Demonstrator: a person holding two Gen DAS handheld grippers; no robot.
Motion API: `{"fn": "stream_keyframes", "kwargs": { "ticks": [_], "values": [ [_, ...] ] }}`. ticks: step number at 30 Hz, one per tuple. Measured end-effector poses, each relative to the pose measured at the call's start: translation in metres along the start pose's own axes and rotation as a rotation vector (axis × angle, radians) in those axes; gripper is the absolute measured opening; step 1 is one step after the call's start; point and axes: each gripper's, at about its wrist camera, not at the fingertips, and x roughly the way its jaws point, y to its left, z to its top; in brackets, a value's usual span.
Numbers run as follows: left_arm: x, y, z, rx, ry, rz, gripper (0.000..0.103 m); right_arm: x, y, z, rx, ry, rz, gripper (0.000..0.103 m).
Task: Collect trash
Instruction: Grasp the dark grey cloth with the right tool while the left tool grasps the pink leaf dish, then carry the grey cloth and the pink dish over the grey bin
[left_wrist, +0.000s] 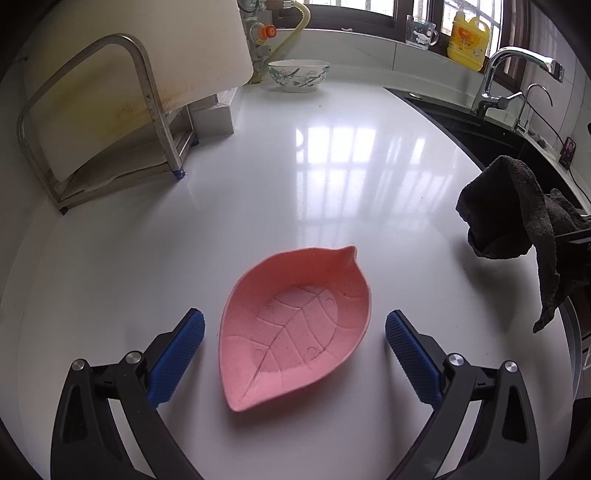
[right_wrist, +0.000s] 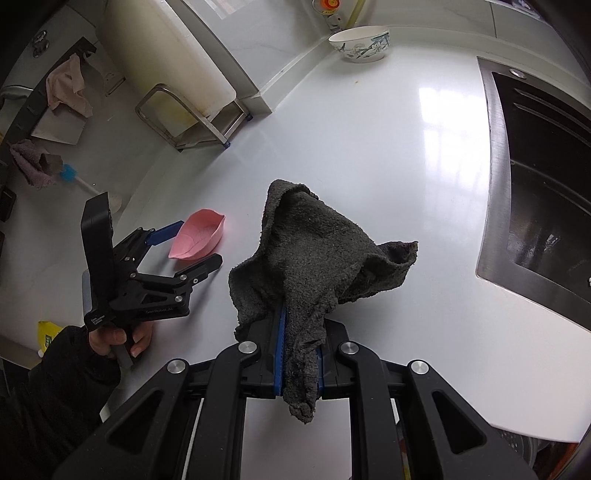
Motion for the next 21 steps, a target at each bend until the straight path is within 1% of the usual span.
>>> {"fn": "stream_keyframes", "kwargs": {
  "ticks": [1, 3, 4, 6, 7, 13, 15, 19, 21],
  "values": [
    [0.0, -0.001, 0.0, 0.005, 0.0, 0.003, 0.095, 0.0, 0.001, 0.0, -0.002, 0.0, 0.0, 0.012],
    [0.002, -0.003, 0.001, 0.011, 0.004, 0.01, 0.089, -0.001, 0.003, 0.0, -0.005, -0.002, 0.001, 0.012],
    [0.002, -0.003, 0.001, 0.005, 0.0, -0.005, 0.082, -0.001, 0.003, 0.0, -0.007, -0.003, 0.002, 0.012],
    [0.002, -0.002, 0.002, -0.013, -0.002, -0.015, 0.074, -0.003, 0.004, -0.001, -0.009, -0.006, 0.003, 0.012],
    [0.001, -0.002, 0.002, -0.021, -0.005, -0.015, 0.068, -0.004, 0.004, -0.001, -0.01, -0.007, 0.004, 0.012],
    [-0.003, -0.007, 0.0, -0.086, 0.013, 0.006, 0.068, -0.012, 0.002, -0.003, -0.008, -0.02, 0.009, 0.012],
    [-0.008, -0.011, -0.002, -0.106, 0.011, 0.028, 0.068, -0.015, 0.002, -0.005, -0.008, -0.024, 0.012, 0.012],
    [-0.023, -0.027, -0.008, -0.102, -0.001, 0.082, 0.068, -0.02, 0.0, -0.007, -0.006, -0.027, 0.021, 0.012],
    [-0.031, -0.035, -0.01, -0.11, -0.002, 0.097, 0.068, -0.022, -0.002, -0.01, -0.007, -0.026, 0.025, 0.012]
  ]
}}
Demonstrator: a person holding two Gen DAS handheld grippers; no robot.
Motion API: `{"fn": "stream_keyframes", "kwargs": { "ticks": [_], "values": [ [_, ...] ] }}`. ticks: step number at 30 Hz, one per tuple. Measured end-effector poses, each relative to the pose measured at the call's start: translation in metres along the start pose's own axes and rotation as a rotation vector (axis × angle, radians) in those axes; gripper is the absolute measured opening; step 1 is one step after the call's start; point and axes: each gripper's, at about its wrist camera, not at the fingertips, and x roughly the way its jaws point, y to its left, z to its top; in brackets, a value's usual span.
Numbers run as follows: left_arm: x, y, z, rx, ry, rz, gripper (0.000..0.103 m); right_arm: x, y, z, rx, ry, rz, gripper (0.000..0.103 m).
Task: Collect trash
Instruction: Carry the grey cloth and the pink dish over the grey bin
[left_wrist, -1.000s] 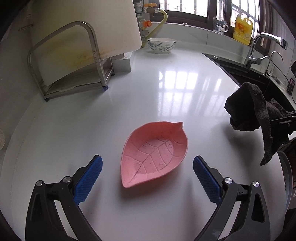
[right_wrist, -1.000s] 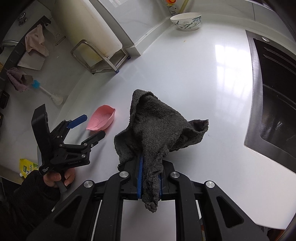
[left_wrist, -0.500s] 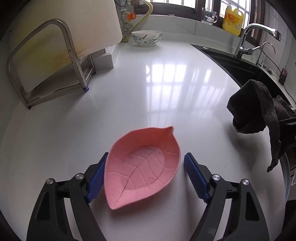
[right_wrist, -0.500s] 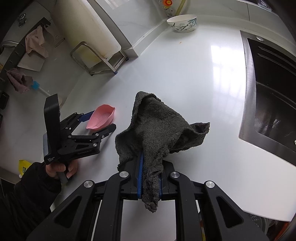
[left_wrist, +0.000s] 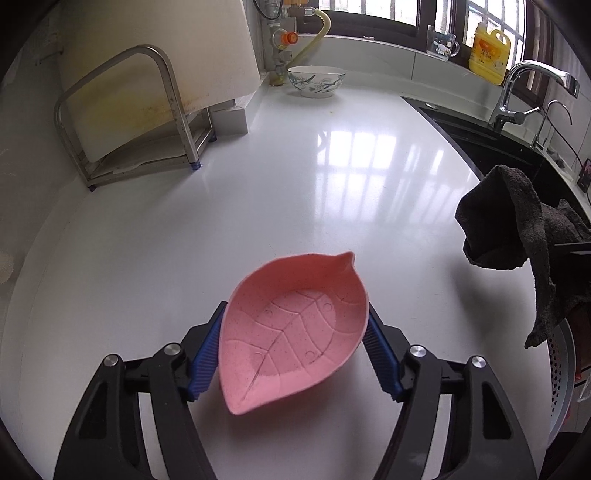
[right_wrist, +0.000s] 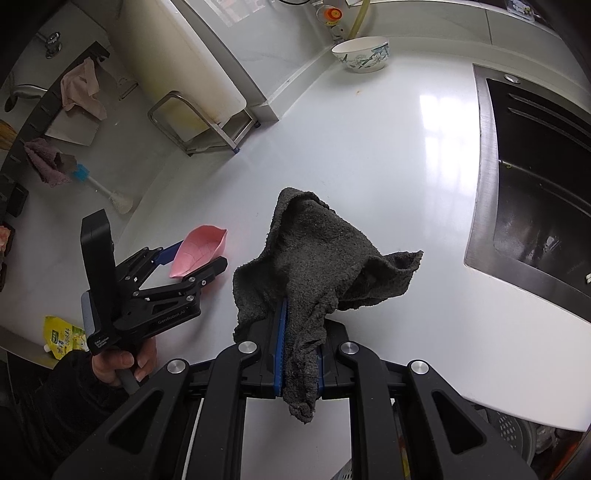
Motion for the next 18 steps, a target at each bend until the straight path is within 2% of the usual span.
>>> {"fn": "stream_keyframes", "kwargs": {
  "ticks": [4, 8, 18],
  "values": [
    [-0.022, -0.015, -0.005, -0.017, -0.008, 0.025, 0.068, -0.005, -0.002, -0.007, -0.005, 0.009, 0.01, 0.012],
    [-0.042, -0.03, -0.011, -0.043, -0.012, 0.017, 0.068, -0.01, -0.004, -0.015, -0.008, 0.022, 0.03, 0.012],
    [-0.08, -0.071, -0.029, -0.09, -0.005, 0.085, 0.068, -0.044, -0.015, -0.04, -0.057, 0.009, 0.078, 0.012]
  ]
}}
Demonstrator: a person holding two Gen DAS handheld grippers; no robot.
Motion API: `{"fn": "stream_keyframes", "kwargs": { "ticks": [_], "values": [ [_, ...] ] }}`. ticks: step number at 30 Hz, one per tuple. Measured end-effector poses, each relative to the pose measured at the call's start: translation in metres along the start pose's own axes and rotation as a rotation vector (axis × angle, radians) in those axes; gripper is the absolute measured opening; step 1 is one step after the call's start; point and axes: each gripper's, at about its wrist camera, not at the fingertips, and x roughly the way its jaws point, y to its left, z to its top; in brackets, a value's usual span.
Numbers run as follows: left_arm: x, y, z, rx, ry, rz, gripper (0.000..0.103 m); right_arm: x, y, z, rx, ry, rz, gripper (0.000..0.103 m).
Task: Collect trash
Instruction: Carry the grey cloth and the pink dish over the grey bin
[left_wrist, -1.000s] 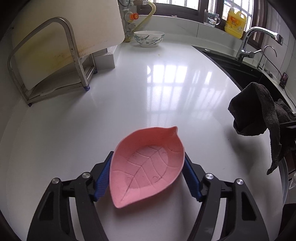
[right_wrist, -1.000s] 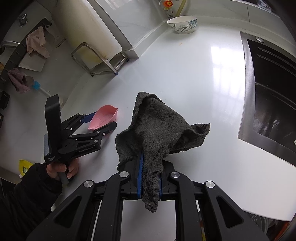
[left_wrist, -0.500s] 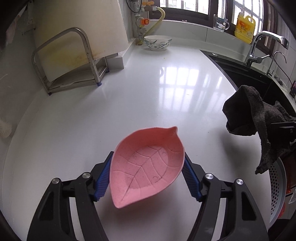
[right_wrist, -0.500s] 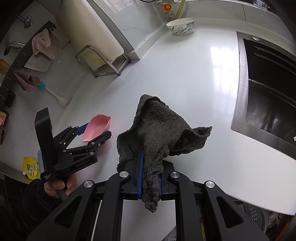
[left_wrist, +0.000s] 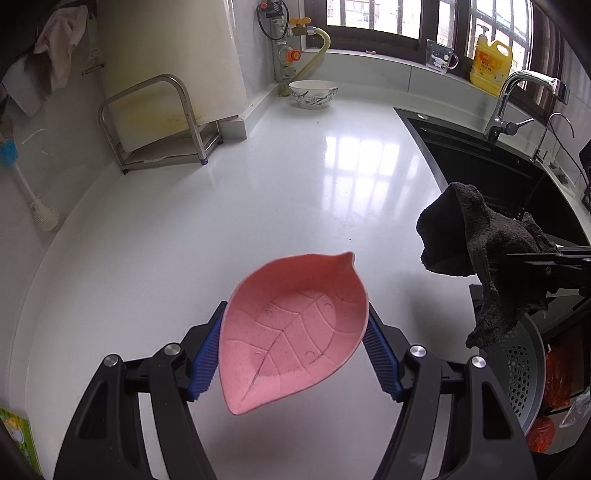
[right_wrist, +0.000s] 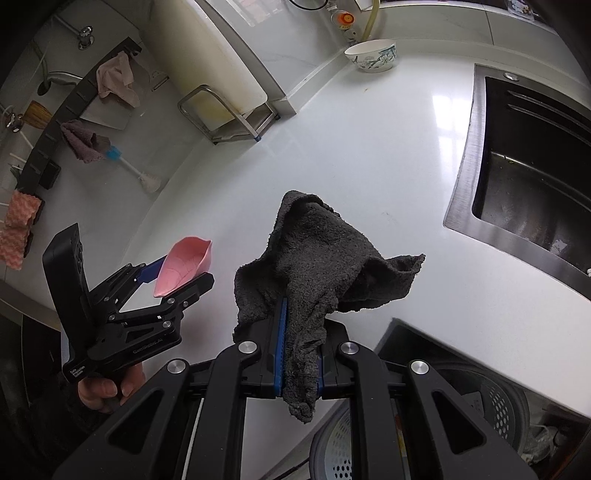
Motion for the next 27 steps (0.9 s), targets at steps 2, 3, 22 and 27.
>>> {"fn": "stream_keyframes", "kwargs": {
  "ticks": [2, 3, 22, 27],
  "values": [
    [-0.009, -0.009, -0.003, -0.006, -0.003, 0.01, 0.068, -0.008, -0.003, -0.008, -0.003, 0.002, 0.006, 0.012],
    [-0.013, -0.014, -0.004, -0.009, -0.006, 0.016, 0.068, -0.012, -0.005, -0.011, -0.004, 0.004, 0.01, 0.012],
    [-0.084, -0.143, -0.028, -0.194, -0.044, 0.081, 0.068, -0.093, -0.065, -0.067, -0.08, 0.086, 0.052, 0.012],
    [-0.085, -0.175, -0.037, -0.248, -0.023, 0.086, 0.068, -0.105, -0.087, -0.079, -0.106, 0.127, 0.06, 0.012]
  ]
}}
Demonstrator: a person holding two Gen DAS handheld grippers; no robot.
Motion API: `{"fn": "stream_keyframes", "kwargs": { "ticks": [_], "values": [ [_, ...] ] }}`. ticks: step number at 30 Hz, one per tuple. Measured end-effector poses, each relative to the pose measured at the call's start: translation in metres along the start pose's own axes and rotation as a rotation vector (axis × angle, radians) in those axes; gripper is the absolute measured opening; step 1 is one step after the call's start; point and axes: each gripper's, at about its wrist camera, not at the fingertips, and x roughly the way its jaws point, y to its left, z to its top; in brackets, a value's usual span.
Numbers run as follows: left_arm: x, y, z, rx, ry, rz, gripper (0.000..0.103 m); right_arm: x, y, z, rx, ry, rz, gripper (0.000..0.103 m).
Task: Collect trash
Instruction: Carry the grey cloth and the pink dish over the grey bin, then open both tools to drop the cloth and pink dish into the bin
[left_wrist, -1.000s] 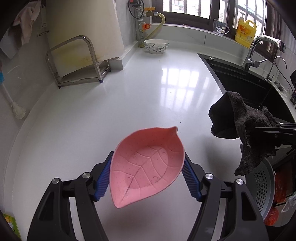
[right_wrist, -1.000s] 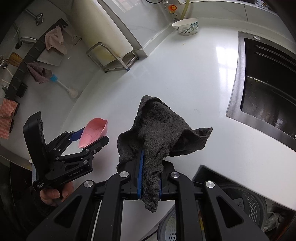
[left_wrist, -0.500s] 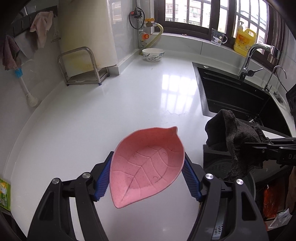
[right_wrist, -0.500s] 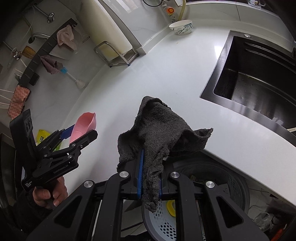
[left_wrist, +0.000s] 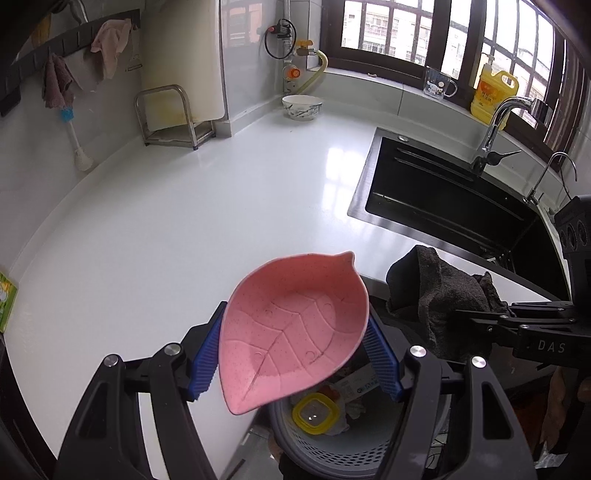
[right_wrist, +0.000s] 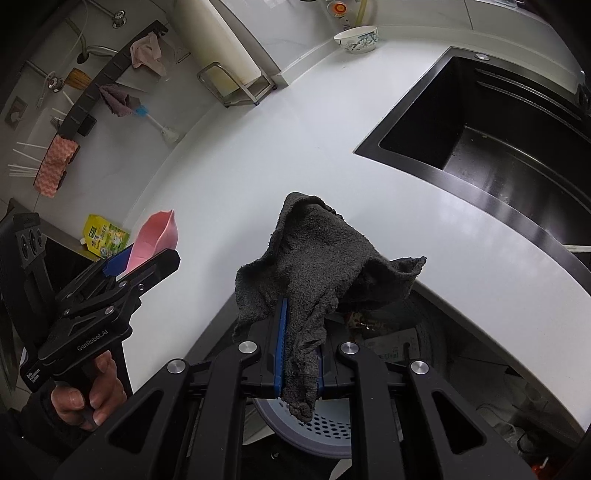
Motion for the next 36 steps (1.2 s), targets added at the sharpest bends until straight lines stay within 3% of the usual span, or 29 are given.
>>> {"fn": "stream_keyframes", "kwargs": {
  "ticks": [11, 21, 36],
  "values": [
    [0.005, -0.033, -0.035, -0.108, 0.039, 0.076, 0.068, -0.006, -0.028, -0.021, -0.055, 0.068, 0.012, 0.012],
    [0.03, -0.039, -0.072, -0.213, 0.139, 0.159, 0.068, 0.024, -0.033, -0.034, -0.12, 0.158, 0.011, 0.012],
    [0.05, -0.045, -0.091, -0.269, 0.209, 0.149, 0.069, 0.063, -0.034, -0.035, -0.131, 0.247, -0.026, 0.014]
  ]
}}
